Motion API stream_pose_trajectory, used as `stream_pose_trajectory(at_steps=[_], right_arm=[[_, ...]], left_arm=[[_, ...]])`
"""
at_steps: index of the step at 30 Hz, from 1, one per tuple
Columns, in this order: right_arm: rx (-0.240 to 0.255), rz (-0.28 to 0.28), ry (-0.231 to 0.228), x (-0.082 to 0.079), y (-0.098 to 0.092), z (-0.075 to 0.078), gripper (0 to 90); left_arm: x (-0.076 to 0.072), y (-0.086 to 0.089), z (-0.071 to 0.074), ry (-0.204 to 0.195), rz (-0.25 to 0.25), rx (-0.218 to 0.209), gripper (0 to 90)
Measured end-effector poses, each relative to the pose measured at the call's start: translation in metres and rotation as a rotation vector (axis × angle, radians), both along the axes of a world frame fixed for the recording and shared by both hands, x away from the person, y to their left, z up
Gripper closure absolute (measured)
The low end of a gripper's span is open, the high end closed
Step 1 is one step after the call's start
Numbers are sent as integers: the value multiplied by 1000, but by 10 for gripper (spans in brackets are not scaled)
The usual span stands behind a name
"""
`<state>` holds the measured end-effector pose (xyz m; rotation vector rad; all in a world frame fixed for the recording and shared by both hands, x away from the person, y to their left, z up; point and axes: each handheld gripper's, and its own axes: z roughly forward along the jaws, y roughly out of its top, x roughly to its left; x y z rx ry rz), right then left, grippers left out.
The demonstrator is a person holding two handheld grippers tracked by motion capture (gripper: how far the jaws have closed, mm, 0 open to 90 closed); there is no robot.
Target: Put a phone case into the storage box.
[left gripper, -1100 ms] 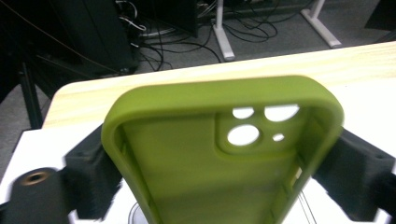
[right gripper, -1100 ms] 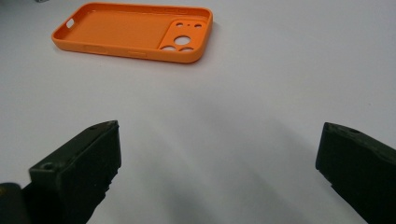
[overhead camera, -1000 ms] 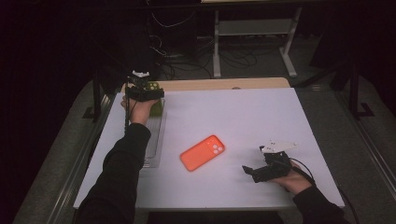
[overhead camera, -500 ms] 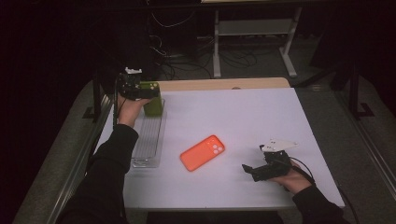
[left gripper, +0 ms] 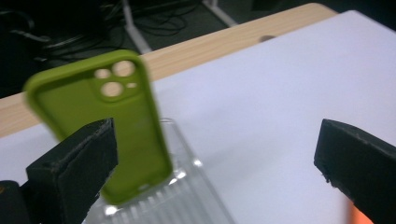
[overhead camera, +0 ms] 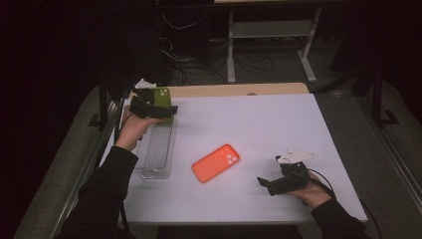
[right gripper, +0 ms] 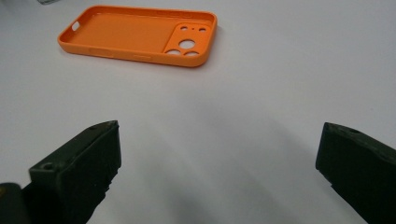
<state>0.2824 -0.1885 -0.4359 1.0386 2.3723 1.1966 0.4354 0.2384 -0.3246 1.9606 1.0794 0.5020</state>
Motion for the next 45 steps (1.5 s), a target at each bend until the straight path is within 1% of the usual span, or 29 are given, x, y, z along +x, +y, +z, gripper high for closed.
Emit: stream_pose_trajectory(at_steps=[2, 4, 5, 6, 7, 8, 9, 10, 12, 13, 16, 17, 18, 19, 22, 23, 25, 26, 29, 31, 33, 35, 38, 39, 40, 41, 42, 44, 45], right_arm=[[3, -3, 0, 0, 0, 0, 0], [-4, -1, -3, 0, 0, -1, 0], [-2, -4, 8, 0, 0, -1, 0], [-3, -2, 8, 0, 0, 0, 0], [-4, -2, 8, 0, 0, 0, 0], [-6, -1, 6, 0, 0, -1, 0], [-8, 1, 1, 1, 0, -1, 0], [-7, 0, 2, 1, 0, -1, 0], [-6, -3, 4, 1, 0, -1, 0], [-6, -3, 4, 1, 0, -1, 0], [-7, -1, 1, 1, 0, -1, 0], [-3, -4, 11, 0, 1, 0, 0], [-4, -1, 9, 0, 1, -1, 0], [-7, 0, 6, 0, 1, -1, 0], [-5, 1, 7, 0, 1, -1, 0], [-5, 1, 7, 0, 1, -1, 0], [-5, 5, -5, 1, 1, -1, 0], [-6, 5, -4, 1, 1, 0, 0], [0, 5, 3, 1, 2, 0, 0], [-2, 11, -4, 1, 3, 0, 0], [-2, 11, 3, 1, 3, 0, 0], [-2, 9, 5, 1, 3, 0, 0], [-3, 12, 4, 0, 3, 0, 0], [-6, 12, 4, 0, 3, 0, 0], [-10, 15, -5, 0, 2, 0, 0], [-9, 13, -5, 0, 2, 0, 0], [-9, 12, -5, 0, 2, 1, 0], [-7, 10, 3, 0, 3, 0, 0], [-9, 9, 1, 0, 2, 0, 0]], left_arm=[[-6, -4, 1, -5, -35, -4, 0], [-11, -9, 1, -7, -57, -16, 0], [-14, -11, 1, -14, -70, -22, 0], [-16, -13, 1, -13, -88, -11, 0], [-19, -15, 1, -13, -99, -17, 0], [-22, -17, 0, -10, -115, -11, 0], [-25, -21, -2, -11, -122, -24, 0], [-28, -23, -3, -2, -135, -22, 0], [-33, -28, -6, -3, -159, -20, 18], [-37, -31, -7, 5, -163, -31, 21], [-45, -39, -11, -2, -191, -40, 66], [-47, -42, -12, -1, -204, -42, 92], [-50, -45, -13, -4, -210, -47, 128], [-52, -47, -14, 2, -217, -47, 139], [-57, -55, -19, 27, -261, -36, 203], [-59, -58, -21, 35, -270, -48, 241], [-62, -64, -25, 52, -288, -35, 328], [-64, -67, -27, 55, -308, -16, 373], [-69, -74, -32, 76, -338, -21, 488], [-73, -79, -36, 99, -345, -29, 562], [-76, -82, -39, 106, -357, -13, 627], [-80, -86, -44, 117, -357, -13, 702], [-86, -90, -50, 123, -389, 21, 801], [-88, -92, -52, 136, -393, 17, 835], [-89, -93, -53, 139, -396, 15, 866], [-91, -95, -55, 140, -403, 20, 892], [-93, -97, -57, 149, -412, 27, 894], [-95, -101, -62, 157, -432, 67, 895], [-96, -103, -65, 166, -434, 76, 896]])
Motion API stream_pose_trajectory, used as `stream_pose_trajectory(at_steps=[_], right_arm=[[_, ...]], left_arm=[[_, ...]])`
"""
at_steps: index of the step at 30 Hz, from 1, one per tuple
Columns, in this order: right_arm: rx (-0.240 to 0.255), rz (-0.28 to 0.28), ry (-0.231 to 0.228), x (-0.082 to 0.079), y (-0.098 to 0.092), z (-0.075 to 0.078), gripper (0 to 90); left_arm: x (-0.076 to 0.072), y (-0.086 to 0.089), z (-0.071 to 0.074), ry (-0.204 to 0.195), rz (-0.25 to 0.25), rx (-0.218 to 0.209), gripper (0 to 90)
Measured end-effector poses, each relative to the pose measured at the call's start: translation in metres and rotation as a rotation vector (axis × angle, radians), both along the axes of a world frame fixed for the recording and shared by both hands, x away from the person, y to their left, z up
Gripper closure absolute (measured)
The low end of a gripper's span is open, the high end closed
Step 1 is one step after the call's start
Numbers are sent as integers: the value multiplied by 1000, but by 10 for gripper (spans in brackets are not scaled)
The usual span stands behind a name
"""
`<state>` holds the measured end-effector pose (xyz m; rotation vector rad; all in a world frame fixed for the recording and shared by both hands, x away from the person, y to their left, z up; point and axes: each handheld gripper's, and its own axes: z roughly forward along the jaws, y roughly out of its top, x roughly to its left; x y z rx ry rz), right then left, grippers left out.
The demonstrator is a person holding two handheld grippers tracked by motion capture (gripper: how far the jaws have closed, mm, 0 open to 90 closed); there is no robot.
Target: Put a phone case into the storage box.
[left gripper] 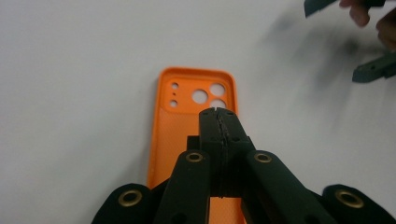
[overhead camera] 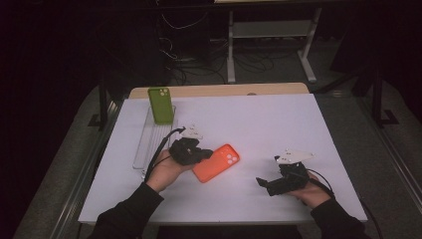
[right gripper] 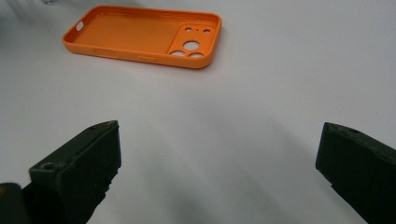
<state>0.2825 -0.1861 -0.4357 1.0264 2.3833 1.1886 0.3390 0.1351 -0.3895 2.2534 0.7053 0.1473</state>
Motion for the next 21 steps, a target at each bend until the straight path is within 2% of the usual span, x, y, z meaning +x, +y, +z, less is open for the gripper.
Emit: stream_pose_trajectory(at_steps=[2, 3, 5, 7, 8, 11, 12, 14, 15, 16, 17, 19, 21], right_arm=[[2, 0, 3, 0, 0, 0, 0], [1, 1, 3, 0, 0, 0, 0], [-2, 2, 4, 0, 0, 0, 0], [-5, 3, 1, 1, 0, -1, 0], [-4, 2, 8, 0, 0, -1, 0], [-6, 3, 2, 0, 0, -1, 0], [-6, 2, 1, 0, 0, -1, 0], [-6, 4, 0, 0, 0, -1, 0], [-4, 3, 1, 0, 0, 0, 0], [-3, 3, 1, 0, 0, 0, 0], [-3, 3, 1, 0, 0, 0, 0], [-6, 3, 0, 0, -1, -1, 0], [-8, 3, 0, 1, -1, -1, 0]], left_arm=[[0, -3, -7, 3, -15, 26, 896], [-1, -5, -11, 18, -4, 25, 895], [0, -7, -16, 19, -24, 60, 896], [-2, -11, -22, 45, -11, 41, 896], [-2, -12, -23, 46, -34, 73, 896], [-4, -16, -28, 47, -41, 100, 896], [-3, -15, -29, 37, -59, 119, 896], [-5, -16, -31, 47, -44, 109, 896], [-4, -15, -31, 43, -55, 129, 896], [-5, -15, -32, 55, -51, 120, 896], [-5, -14, -33, 53, -56, 134, 896], [-7, -15, -37, 69, -50, 136, 896], [-6, -15, -39, 70, -63, 166, 896]])
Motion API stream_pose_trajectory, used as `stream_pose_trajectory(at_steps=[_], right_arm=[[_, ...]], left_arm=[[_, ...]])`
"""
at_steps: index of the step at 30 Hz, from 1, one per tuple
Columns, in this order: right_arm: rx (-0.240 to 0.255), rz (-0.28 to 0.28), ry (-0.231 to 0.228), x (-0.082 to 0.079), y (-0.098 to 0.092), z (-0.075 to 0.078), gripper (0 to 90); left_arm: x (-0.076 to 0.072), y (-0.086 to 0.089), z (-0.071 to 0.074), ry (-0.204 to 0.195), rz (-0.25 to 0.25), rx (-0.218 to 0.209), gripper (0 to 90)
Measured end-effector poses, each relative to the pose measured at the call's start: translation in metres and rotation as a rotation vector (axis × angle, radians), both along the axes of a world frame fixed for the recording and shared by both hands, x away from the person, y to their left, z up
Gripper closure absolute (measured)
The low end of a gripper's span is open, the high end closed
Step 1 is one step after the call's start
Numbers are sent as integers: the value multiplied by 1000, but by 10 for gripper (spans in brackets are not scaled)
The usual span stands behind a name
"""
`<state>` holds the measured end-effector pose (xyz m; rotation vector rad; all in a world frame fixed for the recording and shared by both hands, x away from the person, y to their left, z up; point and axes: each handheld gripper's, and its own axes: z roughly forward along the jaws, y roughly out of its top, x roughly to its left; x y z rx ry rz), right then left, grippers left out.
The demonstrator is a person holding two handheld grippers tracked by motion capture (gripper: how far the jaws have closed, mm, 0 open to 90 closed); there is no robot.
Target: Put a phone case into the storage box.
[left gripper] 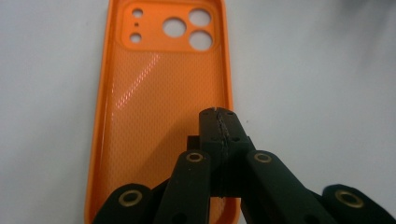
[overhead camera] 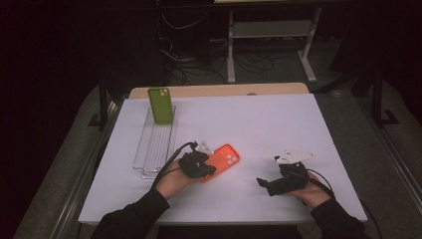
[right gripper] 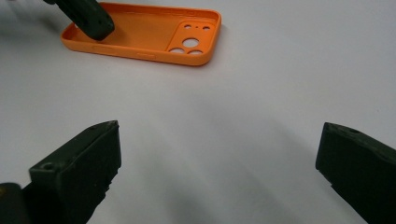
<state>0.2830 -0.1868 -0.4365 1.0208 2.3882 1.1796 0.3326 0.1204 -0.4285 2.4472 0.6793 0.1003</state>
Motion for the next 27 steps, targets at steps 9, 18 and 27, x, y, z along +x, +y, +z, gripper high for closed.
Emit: stream_pose_trajectory(at_steps=[9, 18, 27], right_arm=[[1, -2, 12, -1, 0, 0, 0], [5, -1, 1, -1, 0, 1, 0], [4, -5, 1, -1, -2, 1, 0]], left_arm=[[1, -1, -3, 57, 19, -47, 896], [-1, -17, -4, 86, -6, -79, 897], [6, -36, -6, 107, -27, -86, 897]])
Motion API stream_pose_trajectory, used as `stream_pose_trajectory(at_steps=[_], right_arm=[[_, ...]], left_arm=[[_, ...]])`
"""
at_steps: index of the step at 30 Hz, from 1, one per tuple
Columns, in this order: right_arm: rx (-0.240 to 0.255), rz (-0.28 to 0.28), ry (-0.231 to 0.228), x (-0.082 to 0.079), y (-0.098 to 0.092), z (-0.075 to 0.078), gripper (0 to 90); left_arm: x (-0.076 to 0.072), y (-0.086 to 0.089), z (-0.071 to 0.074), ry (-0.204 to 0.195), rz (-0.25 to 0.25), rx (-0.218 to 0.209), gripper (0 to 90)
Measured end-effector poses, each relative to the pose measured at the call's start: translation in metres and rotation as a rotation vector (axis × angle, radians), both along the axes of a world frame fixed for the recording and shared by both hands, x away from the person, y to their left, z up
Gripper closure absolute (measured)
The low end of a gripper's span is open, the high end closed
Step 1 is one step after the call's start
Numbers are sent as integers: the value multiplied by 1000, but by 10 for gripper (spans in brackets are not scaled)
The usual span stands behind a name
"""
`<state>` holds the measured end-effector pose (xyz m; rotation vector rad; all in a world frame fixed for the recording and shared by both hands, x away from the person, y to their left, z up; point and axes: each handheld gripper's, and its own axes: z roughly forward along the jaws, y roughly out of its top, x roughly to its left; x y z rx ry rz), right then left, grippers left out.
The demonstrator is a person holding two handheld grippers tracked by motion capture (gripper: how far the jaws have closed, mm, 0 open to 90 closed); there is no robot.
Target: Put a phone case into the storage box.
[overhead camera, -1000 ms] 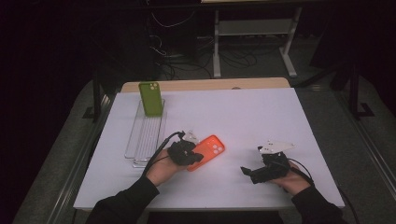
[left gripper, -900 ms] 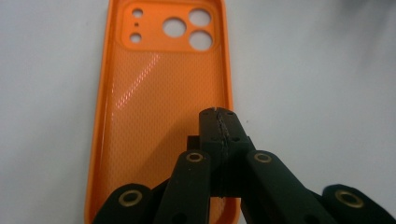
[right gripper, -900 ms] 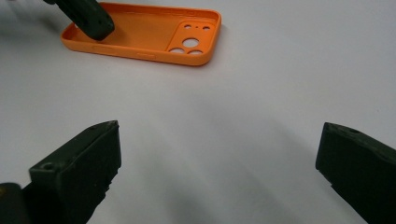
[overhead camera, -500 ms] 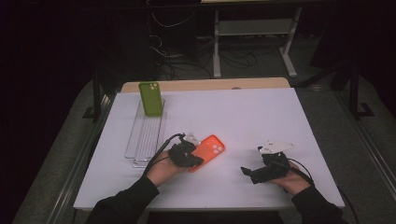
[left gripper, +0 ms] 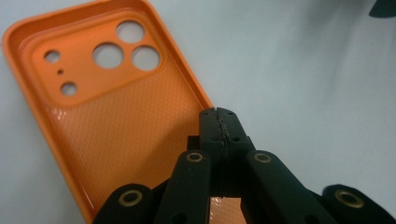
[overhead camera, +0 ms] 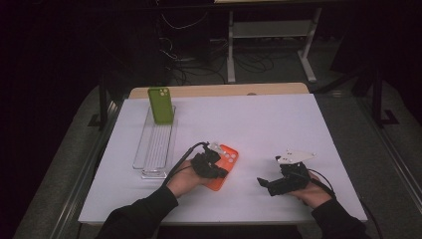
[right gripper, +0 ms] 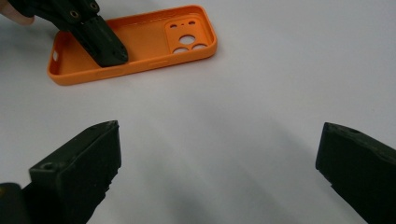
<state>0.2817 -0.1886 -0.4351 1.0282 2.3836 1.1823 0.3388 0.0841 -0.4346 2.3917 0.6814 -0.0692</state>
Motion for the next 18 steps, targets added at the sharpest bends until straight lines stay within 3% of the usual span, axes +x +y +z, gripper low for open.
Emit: stream_pose_trajectory(at_steps=[6, 10, 18], right_arm=[[0, 0, -3, 0, -1, 0, 0], [1, 0, -4, 0, -1, 0, 0], [3, -3, 3, -1, -1, 1, 0]], left_arm=[[6, -14, -1, 8, 0, -16, 897], [12, -25, 0, -4, -28, -2, 897], [17, -38, -1, 15, 11, -37, 897]])
